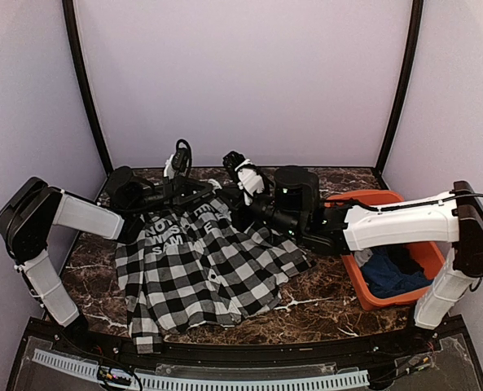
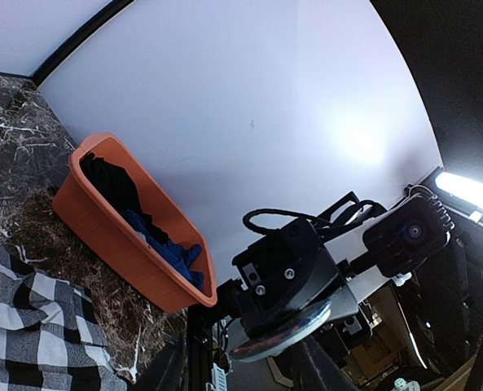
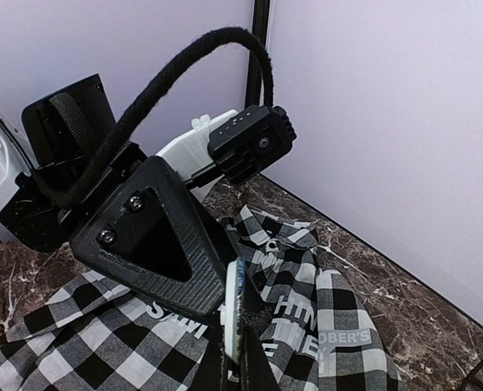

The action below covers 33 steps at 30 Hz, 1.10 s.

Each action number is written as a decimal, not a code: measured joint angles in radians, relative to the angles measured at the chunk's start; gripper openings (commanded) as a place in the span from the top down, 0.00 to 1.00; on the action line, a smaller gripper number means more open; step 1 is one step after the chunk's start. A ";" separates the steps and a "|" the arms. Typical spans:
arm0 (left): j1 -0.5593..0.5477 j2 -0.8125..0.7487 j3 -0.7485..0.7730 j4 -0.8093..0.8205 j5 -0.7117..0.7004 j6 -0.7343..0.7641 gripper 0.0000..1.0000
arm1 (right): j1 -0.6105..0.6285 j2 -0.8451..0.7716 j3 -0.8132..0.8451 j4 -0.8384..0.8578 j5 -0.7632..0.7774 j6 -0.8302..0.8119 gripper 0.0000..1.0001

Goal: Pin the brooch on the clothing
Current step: Open the brooch.

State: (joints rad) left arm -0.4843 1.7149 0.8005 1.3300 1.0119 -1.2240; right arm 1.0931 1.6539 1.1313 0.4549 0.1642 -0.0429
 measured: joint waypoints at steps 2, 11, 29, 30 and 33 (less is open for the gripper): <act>0.000 0.000 0.000 0.000 0.000 0.000 0.57 | 0.000 0.000 0.000 0.000 0.000 0.000 1.00; 0.000 0.000 0.000 0.000 0.003 0.005 0.67 | 0.000 0.000 0.003 -0.012 -0.004 0.007 1.00; 0.005 -0.012 -0.003 0.027 0.010 0.079 0.99 | 0.000 0.013 0.058 -0.061 -0.013 0.061 1.00; 0.005 -0.013 -0.003 0.028 0.008 0.080 0.99 | 0.000 0.013 0.060 -0.061 -0.013 0.063 1.00; 0.005 -0.013 -0.003 0.030 0.008 0.082 0.94 | 0.000 0.013 0.060 -0.061 -0.014 0.065 1.00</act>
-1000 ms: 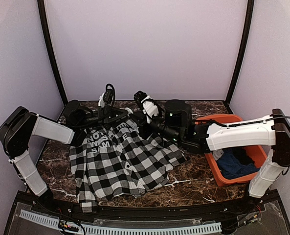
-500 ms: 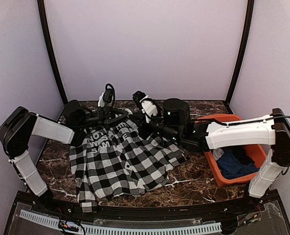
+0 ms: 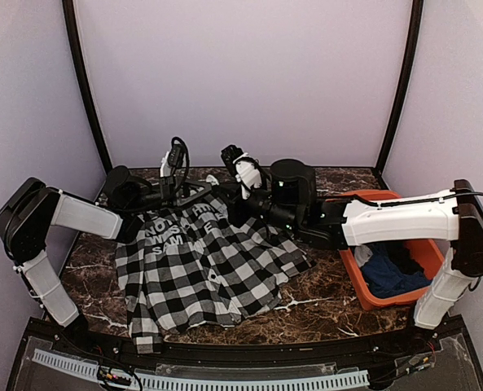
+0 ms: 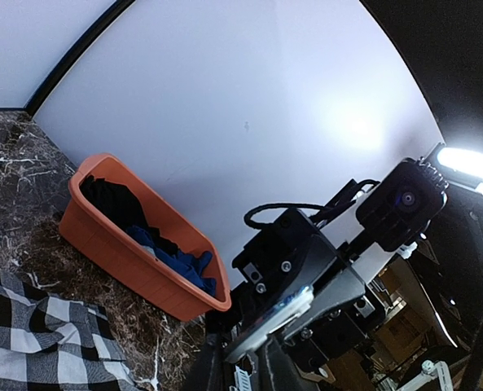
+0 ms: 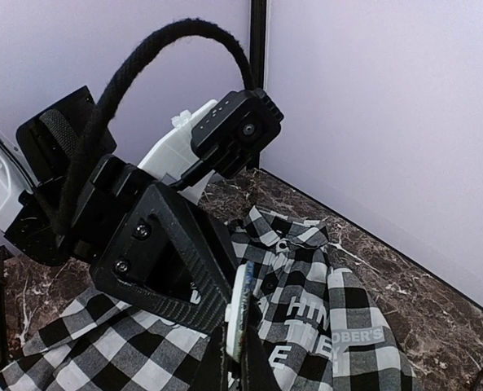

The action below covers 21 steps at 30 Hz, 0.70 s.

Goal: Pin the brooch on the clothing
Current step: Open the brooch.

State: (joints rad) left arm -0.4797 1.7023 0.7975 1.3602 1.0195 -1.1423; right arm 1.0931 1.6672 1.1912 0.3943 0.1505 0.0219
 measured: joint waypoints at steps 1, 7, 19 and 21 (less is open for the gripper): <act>0.000 0.000 0.000 0.000 0.000 0.001 0.93 | 0.000 0.000 0.000 0.000 0.000 0.000 1.00; 0.000 0.000 0.000 0.000 0.002 -0.001 0.67 | 0.000 0.000 0.000 0.000 0.005 0.008 1.00; -0.012 -0.001 0.000 -0.023 0.020 -0.057 0.64 | -0.021 -0.021 -0.020 -0.008 -0.001 0.051 1.00; -0.012 -0.001 0.000 -0.023 0.019 -0.071 0.64 | -0.021 -0.022 -0.020 -0.008 -0.004 0.058 1.00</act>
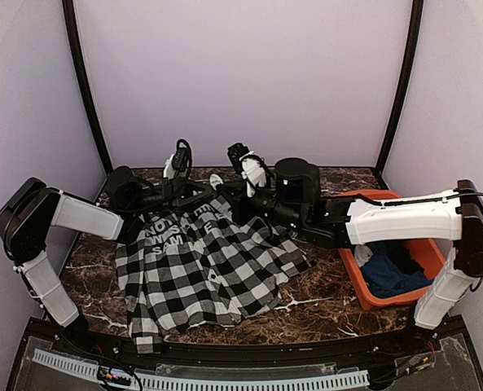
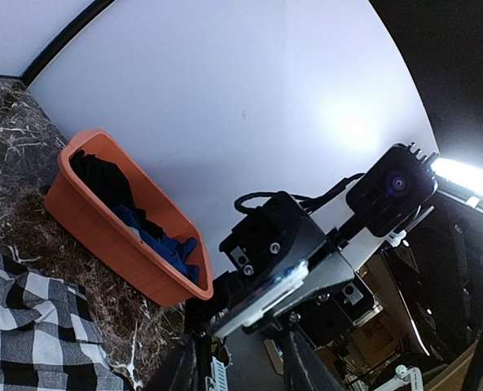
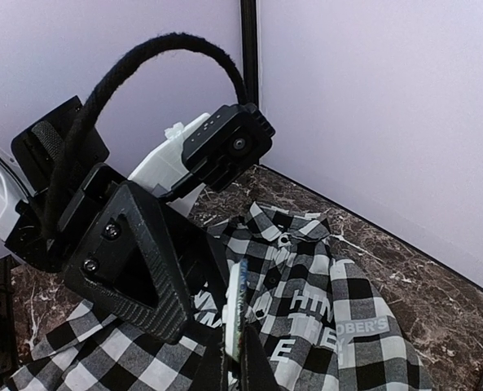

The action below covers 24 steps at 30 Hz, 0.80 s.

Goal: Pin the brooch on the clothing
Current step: Open the brooch.

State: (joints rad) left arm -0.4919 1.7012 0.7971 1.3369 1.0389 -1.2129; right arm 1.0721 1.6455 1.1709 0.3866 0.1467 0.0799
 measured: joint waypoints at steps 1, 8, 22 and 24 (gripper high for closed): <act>0.000 0.000 0.000 0.000 0.000 -0.006 0.64 | 0.000 0.000 0.000 0.000 -0.001 0.004 1.00; 0.005 0.000 0.000 0.000 -0.008 -0.034 0.63 | 0.000 0.000 -0.001 0.001 -0.029 0.004 1.00; 0.024 0.008 -0.002 0.000 -0.026 -0.064 0.65 | 0.000 0.000 -0.031 0.001 -0.040 0.000 1.00; 0.024 0.008 -0.002 0.000 -0.026 -0.065 0.65 | 0.000 0.000 -0.031 0.001 -0.040 -0.001 1.00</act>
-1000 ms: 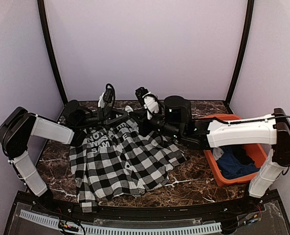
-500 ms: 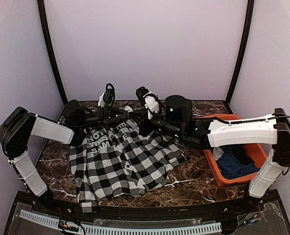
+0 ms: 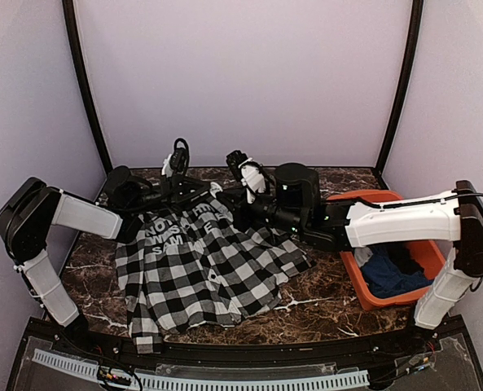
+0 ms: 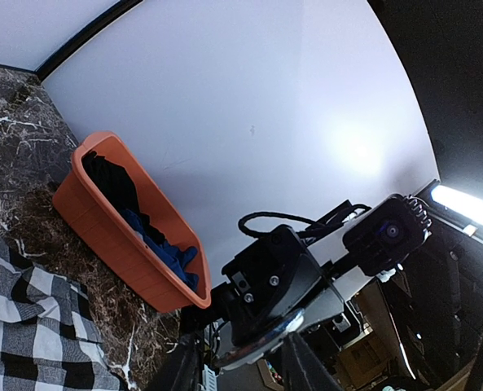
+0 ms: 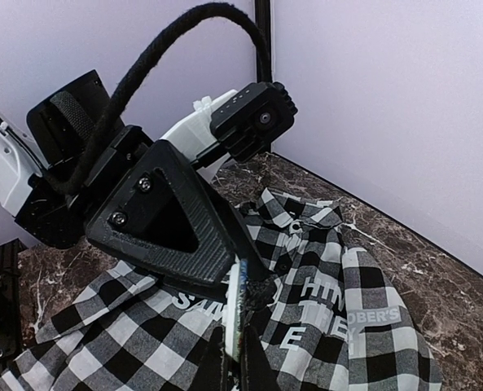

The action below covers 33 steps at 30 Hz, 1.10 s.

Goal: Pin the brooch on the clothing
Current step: Open the brooch.

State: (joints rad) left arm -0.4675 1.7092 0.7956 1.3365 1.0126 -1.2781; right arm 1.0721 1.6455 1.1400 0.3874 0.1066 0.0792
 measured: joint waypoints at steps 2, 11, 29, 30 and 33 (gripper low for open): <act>0.000 0.000 0.000 0.000 0.000 -0.001 0.65 | 0.000 0.000 0.001 0.000 0.000 0.000 1.00; -0.002 0.000 0.000 0.000 0.001 -0.002 0.66 | 0.000 0.000 0.021 -0.013 0.000 -0.013 1.00; -0.002 0.003 0.000 0.000 0.002 -0.003 0.63 | 0.002 0.010 0.041 -0.026 0.001 -0.022 1.00; -0.002 0.005 0.000 0.000 0.002 -0.003 0.64 | 0.002 0.011 0.041 -0.026 0.001 -0.022 1.00; -0.002 0.008 0.000 0.000 0.002 -0.003 0.67 | 0.002 0.013 0.042 -0.029 0.002 -0.022 1.00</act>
State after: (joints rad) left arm -0.4698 1.7168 0.7956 1.3365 1.0145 -1.2816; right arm 1.0737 1.6581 1.1816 0.3584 0.1085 0.0570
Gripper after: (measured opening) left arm 0.358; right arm 0.021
